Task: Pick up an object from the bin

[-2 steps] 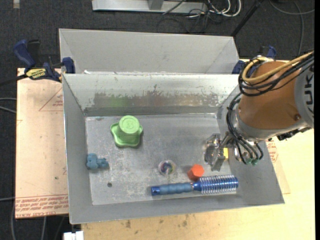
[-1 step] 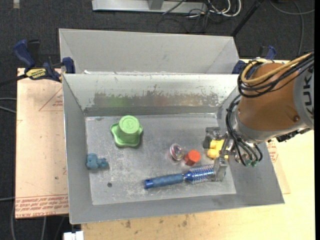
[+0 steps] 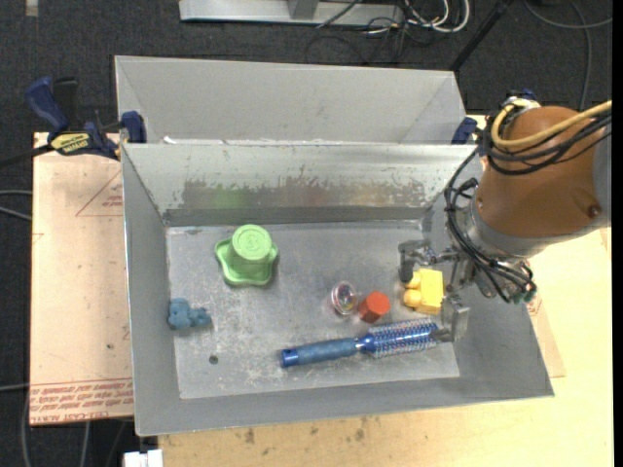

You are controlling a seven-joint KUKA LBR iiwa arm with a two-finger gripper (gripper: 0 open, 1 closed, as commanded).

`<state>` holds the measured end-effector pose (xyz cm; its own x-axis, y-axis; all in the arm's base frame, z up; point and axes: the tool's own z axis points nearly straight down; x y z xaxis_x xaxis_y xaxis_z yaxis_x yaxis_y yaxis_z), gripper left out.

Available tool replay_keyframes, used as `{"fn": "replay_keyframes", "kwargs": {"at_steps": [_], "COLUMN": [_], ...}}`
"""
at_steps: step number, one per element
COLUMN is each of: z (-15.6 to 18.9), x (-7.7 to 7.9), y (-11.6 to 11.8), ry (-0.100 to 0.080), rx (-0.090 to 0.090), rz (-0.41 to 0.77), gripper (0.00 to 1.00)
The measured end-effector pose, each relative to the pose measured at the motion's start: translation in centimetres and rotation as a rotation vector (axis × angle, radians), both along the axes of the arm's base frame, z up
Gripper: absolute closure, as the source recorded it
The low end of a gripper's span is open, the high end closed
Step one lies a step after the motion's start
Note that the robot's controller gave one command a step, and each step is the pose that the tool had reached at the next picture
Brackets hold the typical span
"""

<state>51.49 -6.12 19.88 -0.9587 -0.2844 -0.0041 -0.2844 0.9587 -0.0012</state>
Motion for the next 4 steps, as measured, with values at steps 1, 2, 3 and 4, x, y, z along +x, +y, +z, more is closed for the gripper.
{"fn": "replay_keyframes", "kwargs": {"at_steps": [1, 2, 3, 4], "z": [-10.6, -10.3, -12.5, 8.6], "x": [-2.6, -2.4, 1.4, 1.0], "y": [0.9, 0.9, 4.3, 6.6], "ry": [0.009, 0.004, -0.002, -0.007], "rx": [0.003, 0.001, -0.003, -0.002], "rz": [-0.14, -0.138, 0.457, 0.44], "gripper": [0.0, 1.0, 1.0, 1.0]}}
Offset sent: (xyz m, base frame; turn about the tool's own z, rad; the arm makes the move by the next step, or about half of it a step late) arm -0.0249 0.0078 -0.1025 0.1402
